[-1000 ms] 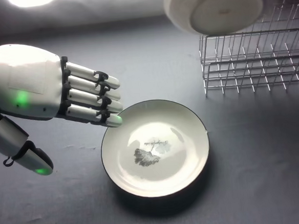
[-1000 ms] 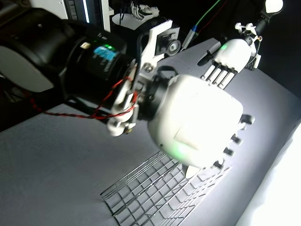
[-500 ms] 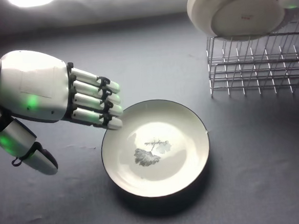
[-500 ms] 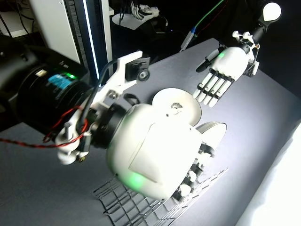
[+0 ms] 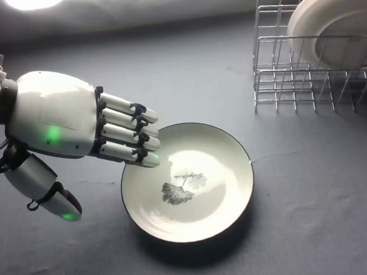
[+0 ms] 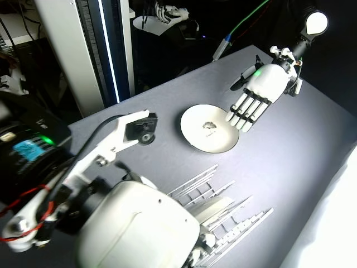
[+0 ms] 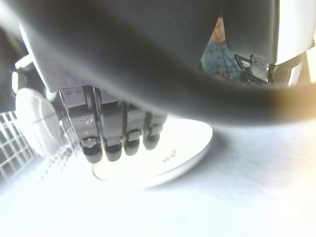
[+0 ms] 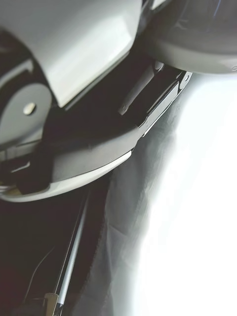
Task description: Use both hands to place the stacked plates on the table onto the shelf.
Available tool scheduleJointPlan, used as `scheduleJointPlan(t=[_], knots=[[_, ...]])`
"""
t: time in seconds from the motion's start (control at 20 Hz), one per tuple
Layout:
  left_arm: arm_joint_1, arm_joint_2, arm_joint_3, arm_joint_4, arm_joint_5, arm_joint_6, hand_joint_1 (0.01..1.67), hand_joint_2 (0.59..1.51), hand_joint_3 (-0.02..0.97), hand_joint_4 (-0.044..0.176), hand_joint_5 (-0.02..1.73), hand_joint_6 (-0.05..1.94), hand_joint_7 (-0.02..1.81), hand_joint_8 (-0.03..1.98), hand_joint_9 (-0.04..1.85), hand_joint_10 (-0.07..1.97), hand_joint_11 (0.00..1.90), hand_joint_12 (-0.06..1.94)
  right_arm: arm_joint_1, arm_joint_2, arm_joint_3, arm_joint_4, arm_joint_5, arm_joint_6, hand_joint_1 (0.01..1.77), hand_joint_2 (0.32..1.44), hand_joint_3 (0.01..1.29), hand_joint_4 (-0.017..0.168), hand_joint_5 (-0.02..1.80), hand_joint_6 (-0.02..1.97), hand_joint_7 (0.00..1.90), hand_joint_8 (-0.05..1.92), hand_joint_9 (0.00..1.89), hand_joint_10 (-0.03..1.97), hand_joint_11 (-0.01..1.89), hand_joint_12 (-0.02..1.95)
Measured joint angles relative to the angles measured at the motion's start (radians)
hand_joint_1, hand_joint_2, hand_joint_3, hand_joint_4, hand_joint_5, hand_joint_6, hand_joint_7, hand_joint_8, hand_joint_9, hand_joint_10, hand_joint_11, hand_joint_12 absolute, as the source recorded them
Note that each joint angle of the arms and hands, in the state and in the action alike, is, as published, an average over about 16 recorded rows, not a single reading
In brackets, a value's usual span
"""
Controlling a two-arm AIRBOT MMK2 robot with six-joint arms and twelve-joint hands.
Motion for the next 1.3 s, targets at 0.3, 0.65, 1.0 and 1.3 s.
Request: scheduleJointPlan(t=[0.3,0.65,1.0,1.3], knots=[[0.011,-0.005,-0.008,-0.005,0.005,0.007,0.02,1.149,0.021,-0.001,0.02,0.01,0.02,0.02,0.02,0.01,0.01,-0.01,-0.013,0.002,-0.002,-0.048,0.031,-0.002,1.12,1.12,0.02,-0.004,0.51,0.51,0.64,0.33,0.46,0.76,0.31,1.33],[0.03,-0.006,-0.014,-0.007,0.008,0.02,0.02,1.155,0.021,-0.001,0.02,0.01,0.02,0.02,0.02,0.01,0.01,-0.01,0.017,-0.006,-0.05,-0.238,0.123,0.0,0.81,1.09,0.01,-0.001,0.19,0.14,0.25,0.03,0.14,0.33,0.04,0.77],[0.049,-0.016,-0.011,-0.013,0.016,0.037,0.02,1.16,0.022,-0.001,0.02,0.01,0.01,0.02,0.02,0.01,0.01,-0.01,0.02,-0.019,-0.113,-0.577,0.284,0.003,0.59,0.95,0.01,0.002,0.02,0.02,0.03,-0.01,0.02,0.04,0.01,0.13],[0.057,-0.027,0.006,-0.017,0.024,0.048,0.02,1.16,0.022,-0.001,0.02,0.01,0.01,0.02,0.02,0.01,0.01,-0.01,-0.029,-0.027,-0.145,-0.866,0.427,0.003,0.52,0.87,0.01,0.005,0.02,0.01,0.01,-0.01,0.02,0.01,0.01,0.01]])
